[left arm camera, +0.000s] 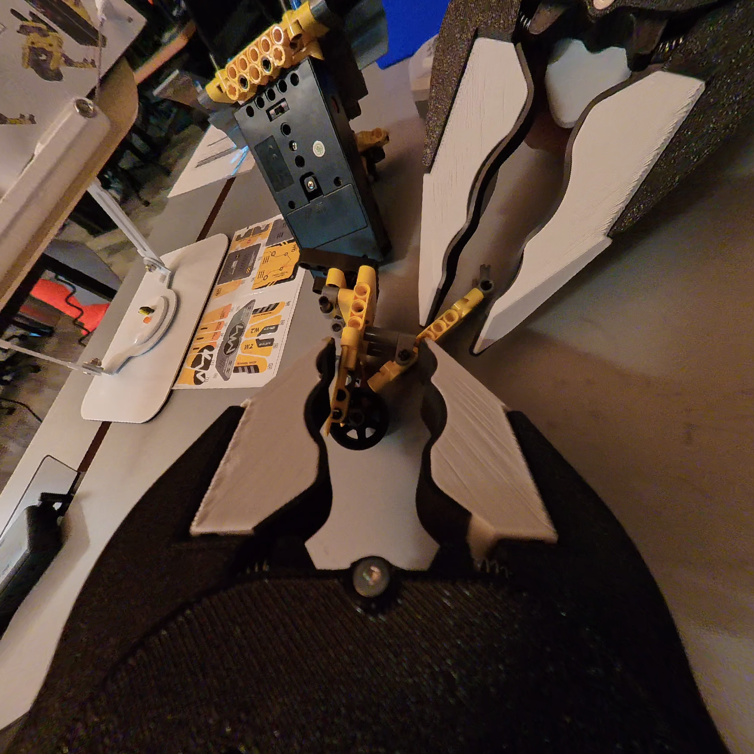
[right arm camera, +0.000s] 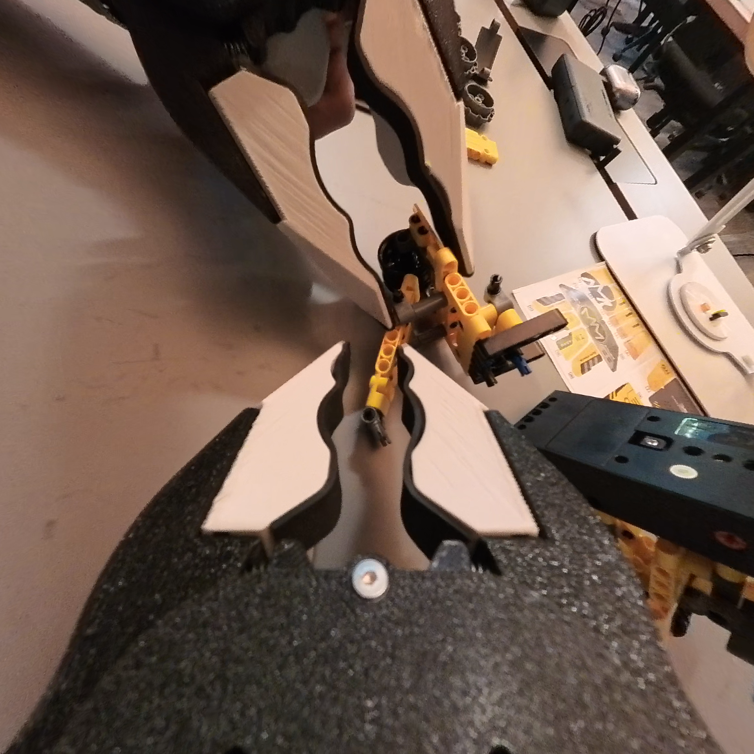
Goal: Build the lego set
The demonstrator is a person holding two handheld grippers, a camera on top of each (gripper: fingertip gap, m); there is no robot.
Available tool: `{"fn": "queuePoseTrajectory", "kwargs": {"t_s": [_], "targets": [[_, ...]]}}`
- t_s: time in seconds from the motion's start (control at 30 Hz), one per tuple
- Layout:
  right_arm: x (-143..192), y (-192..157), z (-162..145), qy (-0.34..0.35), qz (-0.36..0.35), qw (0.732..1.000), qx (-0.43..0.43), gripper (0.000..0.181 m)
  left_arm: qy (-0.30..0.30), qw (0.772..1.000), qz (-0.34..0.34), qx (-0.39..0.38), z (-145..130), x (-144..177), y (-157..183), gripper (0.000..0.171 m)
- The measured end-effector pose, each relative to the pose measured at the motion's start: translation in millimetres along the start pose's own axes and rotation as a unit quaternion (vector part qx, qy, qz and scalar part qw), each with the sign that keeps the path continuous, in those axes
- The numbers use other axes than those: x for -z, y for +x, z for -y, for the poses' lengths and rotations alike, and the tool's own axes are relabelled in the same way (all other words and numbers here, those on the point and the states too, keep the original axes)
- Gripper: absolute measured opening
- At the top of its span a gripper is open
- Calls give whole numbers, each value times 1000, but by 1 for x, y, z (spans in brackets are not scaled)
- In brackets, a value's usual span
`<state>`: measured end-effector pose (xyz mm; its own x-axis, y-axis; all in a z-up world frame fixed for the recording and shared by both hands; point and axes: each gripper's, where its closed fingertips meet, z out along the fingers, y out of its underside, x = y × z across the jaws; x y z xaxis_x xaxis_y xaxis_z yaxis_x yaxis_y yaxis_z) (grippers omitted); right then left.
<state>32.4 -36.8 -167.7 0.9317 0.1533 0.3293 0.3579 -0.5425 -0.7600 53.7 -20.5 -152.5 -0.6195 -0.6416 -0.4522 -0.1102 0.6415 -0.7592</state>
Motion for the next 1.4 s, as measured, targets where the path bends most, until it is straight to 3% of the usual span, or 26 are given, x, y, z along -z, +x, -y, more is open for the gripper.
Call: {"fn": "queuePoseTrajectory", "kwargs": {"t_s": [0.23,0.63,0.93,1.17,1.3,1.4], "targets": [[4,2,5,18,7,1000,-16,28,9,1000,4,8,5,2,-3,30],[49,46,37,152,-33,982,-112,39,42,998,18,53,10,14,-25,29],[56,59,33,162,-54,977,-125,47,87,991,91,39,23,29,-49,29],[57,60,32,158,-55,976,-137,47,128,980,149,-26,39,43,-55,29],[56,60,31,124,-109,985,-56,48,116,982,147,-35,35,39,-52,29],[62,53,43,151,-108,982,-47,51,103,981,152,-69,33,36,-48,29]]}}
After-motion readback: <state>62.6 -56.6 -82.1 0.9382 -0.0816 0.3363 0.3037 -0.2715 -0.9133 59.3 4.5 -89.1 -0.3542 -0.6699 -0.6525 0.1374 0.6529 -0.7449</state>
